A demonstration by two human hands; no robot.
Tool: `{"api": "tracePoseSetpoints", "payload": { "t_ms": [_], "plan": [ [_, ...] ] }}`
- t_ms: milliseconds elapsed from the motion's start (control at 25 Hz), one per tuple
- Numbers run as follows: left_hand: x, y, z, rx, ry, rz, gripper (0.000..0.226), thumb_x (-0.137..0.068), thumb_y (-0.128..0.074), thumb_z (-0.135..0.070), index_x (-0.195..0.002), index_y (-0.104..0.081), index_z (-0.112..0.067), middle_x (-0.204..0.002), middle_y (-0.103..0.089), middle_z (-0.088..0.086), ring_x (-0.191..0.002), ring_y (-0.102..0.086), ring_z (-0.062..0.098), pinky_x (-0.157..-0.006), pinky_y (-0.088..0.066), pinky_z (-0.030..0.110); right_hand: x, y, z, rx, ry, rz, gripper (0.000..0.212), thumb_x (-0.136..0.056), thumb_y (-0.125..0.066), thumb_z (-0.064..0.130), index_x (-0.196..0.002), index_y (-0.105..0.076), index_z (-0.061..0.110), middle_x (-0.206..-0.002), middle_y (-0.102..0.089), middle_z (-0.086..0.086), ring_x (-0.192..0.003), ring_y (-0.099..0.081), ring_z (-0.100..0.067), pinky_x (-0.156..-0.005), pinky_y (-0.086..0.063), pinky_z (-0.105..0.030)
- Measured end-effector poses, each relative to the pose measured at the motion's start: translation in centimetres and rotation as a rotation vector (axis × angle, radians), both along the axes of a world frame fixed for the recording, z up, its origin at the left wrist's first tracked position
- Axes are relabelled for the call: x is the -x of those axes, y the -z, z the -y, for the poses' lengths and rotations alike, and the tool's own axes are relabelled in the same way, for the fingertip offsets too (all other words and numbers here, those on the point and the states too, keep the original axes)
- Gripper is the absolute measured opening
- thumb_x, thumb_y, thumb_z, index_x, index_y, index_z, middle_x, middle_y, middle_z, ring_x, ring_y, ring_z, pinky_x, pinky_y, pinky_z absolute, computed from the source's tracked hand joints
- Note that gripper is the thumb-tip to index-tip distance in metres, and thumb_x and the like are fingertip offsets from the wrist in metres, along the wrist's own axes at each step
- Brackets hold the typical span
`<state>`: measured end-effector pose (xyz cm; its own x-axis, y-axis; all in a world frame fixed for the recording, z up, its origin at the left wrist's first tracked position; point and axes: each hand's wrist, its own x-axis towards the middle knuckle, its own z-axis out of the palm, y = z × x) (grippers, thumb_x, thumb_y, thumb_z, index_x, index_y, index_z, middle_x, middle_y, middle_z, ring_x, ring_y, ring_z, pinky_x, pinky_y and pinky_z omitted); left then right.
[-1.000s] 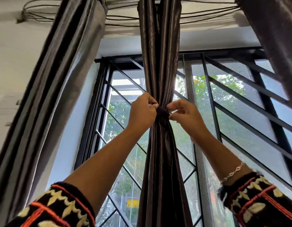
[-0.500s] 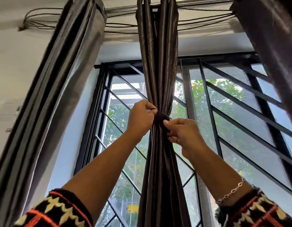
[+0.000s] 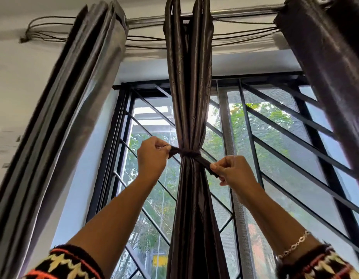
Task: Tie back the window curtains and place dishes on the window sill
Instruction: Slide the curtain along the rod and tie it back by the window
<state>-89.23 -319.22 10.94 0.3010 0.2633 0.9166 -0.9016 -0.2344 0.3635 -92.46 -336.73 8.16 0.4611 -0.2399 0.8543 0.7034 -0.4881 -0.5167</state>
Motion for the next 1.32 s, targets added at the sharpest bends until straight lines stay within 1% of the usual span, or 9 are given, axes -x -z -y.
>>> {"api": "tracePoseSetpoints", "payload": {
  "t_ms": [240,440,640,800,920,1040,1120,1240,1320],
  "plan": [
    [0.4,0.3,-0.9,-0.159,0.075,0.000,0.026,-0.088,-0.057,-0.033,-0.079,-0.056,-0.007,-0.089,-0.063,0.010,-0.085,-0.057,0.023,-0.084,-0.045,0.038,0.6,-0.8,1.1,0.053,0.107,0.099,0.021,-0.089,-0.059,0.027,-0.072,-0.058,0.014,-0.066,-0.058,-0.001,-0.060,-0.052,-0.014,-0.072,-0.047,-0.035],
    [0.2,-2.9,-0.6,-0.200,0.060,-0.033,0.049,-0.083,-0.061,-0.041,-0.115,-0.049,-0.007,-0.114,-0.056,0.011,-0.105,-0.053,0.023,-0.087,-0.043,0.034,1.3,-8.6,0.7,0.096,0.244,0.214,0.012,-0.087,-0.057,0.011,-0.086,-0.064,0.002,-0.081,-0.063,-0.012,-0.083,-0.063,-0.029,-0.085,-0.051,-0.046],
    [-0.2,-6.2,1.8,-0.245,0.001,0.000,0.087,-0.074,-0.066,-0.052,-0.135,-0.030,-0.002,-0.130,-0.045,0.014,-0.105,-0.043,0.016,-0.079,-0.035,0.028,2.0,-17.6,-2.6,0.203,0.483,0.361,0.012,-0.083,-0.054,0.008,-0.072,-0.059,0.010,-0.087,-0.065,-0.014,-0.092,-0.062,-0.029,-0.070,-0.044,-0.028],
    [-0.9,-7.7,3.4,-0.236,0.053,0.069,0.097,-0.066,-0.073,-0.053,-0.134,-0.026,-0.002,-0.131,-0.046,0.016,-0.118,-0.048,0.029,-0.089,-0.046,0.035,1.1,-22.5,-5.8,0.259,0.632,0.495,0.019,-0.085,-0.052,0.015,-0.099,-0.063,0.008,-0.103,-0.065,-0.014,-0.101,-0.058,-0.030,-0.074,-0.040,-0.027],
    [-2.2,-7.1,5.3,-0.259,0.018,0.062,0.104,-0.067,-0.076,-0.044,-0.140,-0.015,-0.002,-0.141,-0.034,0.016,-0.128,-0.038,0.032,-0.098,-0.039,0.040,-0.4,-24.1,-8.1,0.415,0.661,0.549,0.023,-0.085,-0.055,0.020,-0.108,-0.059,0.016,-0.112,-0.060,-0.011,-0.104,-0.056,-0.028,-0.076,-0.039,-0.026],
    [-3.6,-6.0,6.4,-0.281,0.015,-0.012,0.086,-0.087,-0.054,-0.039,-0.147,0.001,-0.009,-0.152,-0.013,0.016,-0.137,-0.024,0.033,-0.104,-0.031,0.043,-3.1,-24.9,-10.1,0.587,0.789,0.459,0.042,-0.085,-0.059,0.031,-0.126,-0.050,0.024,-0.129,-0.046,-0.015,-0.121,-0.042,-0.033,-0.097,-0.037,-0.031],
    [-4.7,-5.5,6.9,-0.206,0.189,0.012,0.055,-0.097,-0.033,-0.031,-0.145,-0.017,-0.010,-0.149,-0.025,0.018,-0.134,-0.031,0.033,-0.105,-0.032,0.041,-4.8,-24.9,-11.0,0.578,0.930,0.377,0.044,-0.085,-0.058,0.029,-0.128,-0.049,0.026,-0.141,-0.032,-0.020,-0.132,-0.026,-0.039,-0.110,-0.025,-0.045],
    [-4.9,-5.1,6.8,-0.191,0.184,0.063,0.042,-0.097,-0.037,-0.027,-0.137,-0.034,-0.013,-0.136,-0.045,0.012,-0.122,-0.046,0.030,-0.097,-0.041,0.039,-6.3,-25.6,-11.0,0.402,1.119,0.258,0.042,-0.084,-0.054,0.018,-0.126,-0.052,0.023,-0.152,0.001,-0.023,-0.137,0.005,-0.050,-0.099,-0.003,-0.073],
    [-4.7,-5.2,6.6,-0.227,0.062,0.100,0.052,-0.095,-0.042,-0.028,-0.142,-0.023,-0.017,-0.140,-0.038,0.012,-0.124,-0.042,0.032,-0.097,-0.040,0.044,-6.3,-26.2,-9.7,0.301,1.104,0.184,0.049,-0.085,-0.050,0.015,-0.133,-0.044,0.017,-0.152,0.007,-0.024,-0.137,-0.006,-0.050,-0.102,-0.016,-0.068]
  ]
}}
